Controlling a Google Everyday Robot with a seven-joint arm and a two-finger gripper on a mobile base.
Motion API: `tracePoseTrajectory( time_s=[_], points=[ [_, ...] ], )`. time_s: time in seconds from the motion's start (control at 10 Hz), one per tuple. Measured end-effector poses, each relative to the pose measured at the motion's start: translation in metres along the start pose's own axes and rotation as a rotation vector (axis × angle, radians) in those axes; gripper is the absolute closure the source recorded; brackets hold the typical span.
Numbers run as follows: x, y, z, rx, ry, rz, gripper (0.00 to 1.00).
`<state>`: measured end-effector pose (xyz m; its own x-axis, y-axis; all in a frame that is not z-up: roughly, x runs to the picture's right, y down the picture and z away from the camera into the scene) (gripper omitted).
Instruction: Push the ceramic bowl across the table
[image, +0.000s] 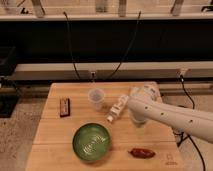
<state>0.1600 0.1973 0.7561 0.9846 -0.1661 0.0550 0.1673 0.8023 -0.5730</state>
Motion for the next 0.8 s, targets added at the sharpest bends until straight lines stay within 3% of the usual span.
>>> tracePoseTrajectory(
  time_s=[0.8],
  points=[
    [-0.0097,-0.0010,0.0090,-0.007,-0.023,-0.004,0.20]
  ],
)
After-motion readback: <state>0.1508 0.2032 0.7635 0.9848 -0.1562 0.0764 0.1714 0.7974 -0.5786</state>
